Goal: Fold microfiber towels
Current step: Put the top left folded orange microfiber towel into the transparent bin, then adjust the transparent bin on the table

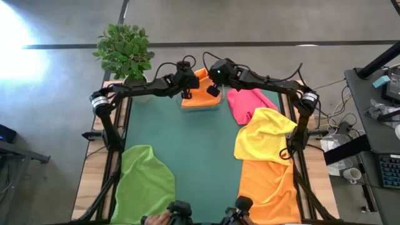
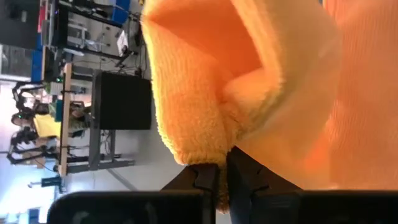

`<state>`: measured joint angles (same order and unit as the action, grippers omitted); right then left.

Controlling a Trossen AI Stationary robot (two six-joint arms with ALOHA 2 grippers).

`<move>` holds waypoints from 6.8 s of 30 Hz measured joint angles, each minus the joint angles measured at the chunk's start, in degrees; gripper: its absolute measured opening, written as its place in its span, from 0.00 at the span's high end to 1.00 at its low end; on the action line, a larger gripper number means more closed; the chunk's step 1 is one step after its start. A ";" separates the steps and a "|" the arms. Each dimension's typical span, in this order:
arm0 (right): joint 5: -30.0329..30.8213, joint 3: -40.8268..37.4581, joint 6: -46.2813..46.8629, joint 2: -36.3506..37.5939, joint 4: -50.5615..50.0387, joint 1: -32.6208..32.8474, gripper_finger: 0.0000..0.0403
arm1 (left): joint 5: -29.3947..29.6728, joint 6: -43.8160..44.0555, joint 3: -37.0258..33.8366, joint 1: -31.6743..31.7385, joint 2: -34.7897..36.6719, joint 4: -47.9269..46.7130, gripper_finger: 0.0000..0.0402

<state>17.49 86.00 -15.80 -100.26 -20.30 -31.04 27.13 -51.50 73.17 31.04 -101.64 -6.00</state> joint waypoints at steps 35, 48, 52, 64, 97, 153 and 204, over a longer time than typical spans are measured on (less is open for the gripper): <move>-16.57 -2.64 -0.25 -0.16 -14.15 -0.22 0.98 | -7.60 1.78 0.00 -2.06 0.59 -12.11 0.95; -20.61 -2.64 1.10 0.00 -15.77 -0.07 0.98 | -6.49 1.72 -0.03 -4.05 2.85 -12.93 0.71; -20.73 -2.64 1.37 0.25 -16.48 0.17 0.98 | -6.49 2.93 0.00 -5.26 5.64 -13.20 0.70; -26.87 -2.03 4.11 0.27 -18.71 1.59 0.87 | -5.42 23.55 -0.35 -5.61 16.01 -14.41 0.70; -31.07 16.83 18.90 -7.20 -27.78 -1.64 0.81 | -10.20 43.38 -1.29 -7.63 25.08 -24.71 0.71; -33.51 44.16 16.75 -27.95 -44.68 -0.01 0.98 | -12.32 39.16 -7.13 -7.42 26.31 -26.75 0.71; -15.80 40.69 20.92 -19.42 -54.68 -10.95 0.98 | -17.21 53.24 -21.97 -7.56 25.44 -18.94 0.71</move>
<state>1.69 126.68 5.12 -119.68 -74.99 -42.00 9.93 1.74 51.20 23.48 -76.20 -24.94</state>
